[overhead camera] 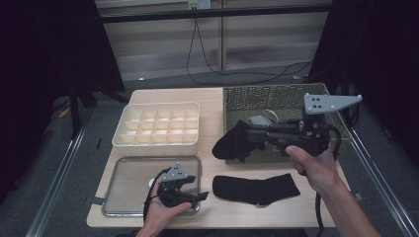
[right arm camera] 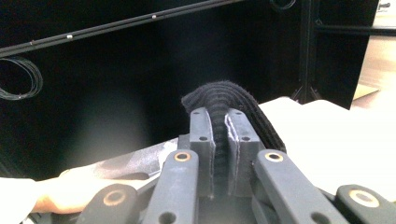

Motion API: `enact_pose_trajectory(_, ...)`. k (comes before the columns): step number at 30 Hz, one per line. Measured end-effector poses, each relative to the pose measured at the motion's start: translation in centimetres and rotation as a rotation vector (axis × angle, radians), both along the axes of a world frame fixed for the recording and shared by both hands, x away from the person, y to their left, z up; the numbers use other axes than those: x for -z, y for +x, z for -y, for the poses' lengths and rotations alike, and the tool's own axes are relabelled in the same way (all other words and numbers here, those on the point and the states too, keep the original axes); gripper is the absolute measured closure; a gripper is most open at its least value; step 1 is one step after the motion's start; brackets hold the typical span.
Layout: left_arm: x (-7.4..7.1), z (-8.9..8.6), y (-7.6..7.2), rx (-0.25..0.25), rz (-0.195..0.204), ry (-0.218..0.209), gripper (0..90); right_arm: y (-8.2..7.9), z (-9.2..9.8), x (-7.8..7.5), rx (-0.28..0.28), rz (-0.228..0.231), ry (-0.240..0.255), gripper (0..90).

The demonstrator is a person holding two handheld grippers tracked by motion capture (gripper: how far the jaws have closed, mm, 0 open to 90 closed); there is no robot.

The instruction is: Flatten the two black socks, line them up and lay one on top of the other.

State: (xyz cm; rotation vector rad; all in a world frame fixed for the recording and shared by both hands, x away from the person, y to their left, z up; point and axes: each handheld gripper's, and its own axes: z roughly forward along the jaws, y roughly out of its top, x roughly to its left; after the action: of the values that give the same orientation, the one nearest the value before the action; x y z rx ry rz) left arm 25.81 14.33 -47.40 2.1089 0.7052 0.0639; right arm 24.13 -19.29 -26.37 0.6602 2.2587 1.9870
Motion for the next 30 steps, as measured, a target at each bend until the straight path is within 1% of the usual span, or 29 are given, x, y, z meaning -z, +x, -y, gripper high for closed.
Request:
enact_pose_trajectory(2,0.0,0.0,-0.1,0.002,0.0,0.0,25.6,-0.1,-0.3,0.5,-0.008,-0.007,-0.006,82.9)
enact_pose_trajectory(4,0.0,0.1,-0.3,0.006,-0.002,0.0,27.0,0.0,-0.5,1.6,-0.019,-0.03,0.004,82.9)
enact_pose_trajectory(8,0.0,0.1,-0.3,0.013,0.006,0.008,28.6,0.2,-0.9,3.8,-0.018,-0.075,-0.001,82.9)
enact_pose_trajectory(10,0.0,0.2,-0.3,0.012,0.002,0.008,29.1,0.3,-1.0,4.6,-0.021,-0.095,0.001,82.9)
enact_pose_trajectory(12,0.0,0.2,-0.2,0.014,-0.009,-0.002,29.8,0.3,-1.1,5.7,-0.02,-0.116,-0.008,82.9)
enact_pose_trajectory(14,0.1,0.2,-0.1,0.015,-0.015,-0.002,29.5,0.4,-1.2,6.6,-0.025,-0.132,-0.001,83.0)
enact_pose_trajectory(16,0.1,0.2,0.0,0.018,-0.017,-0.002,29.7,0.7,-1.2,7.6,-0.02,-0.153,-0.005,82.9)
enact_pose_trajectory(19,0.1,0.3,0.1,0.021,-0.018,-0.002,30.8,1.1,-1.1,9.0,-0.007,-0.191,-0.023,83.0)
enact_pose_trajectory(21,0.2,0.4,0.2,0.018,-0.025,-0.003,32.6,1.0,-0.9,9.7,-0.003,-0.21,-0.039,82.9)
enact_pose_trajectory(26,0.1,0.8,0.5,0.027,-0.023,-0.006,34.9,0.8,-0.2,11.1,0.019,-0.236,-0.066,82.9)
enact_pose_trajectory(30,0.2,1.4,0.9,0.047,-0.013,-0.004,41.5,0.7,0.6,12.2,0.036,-0.264,-0.074,82.9)
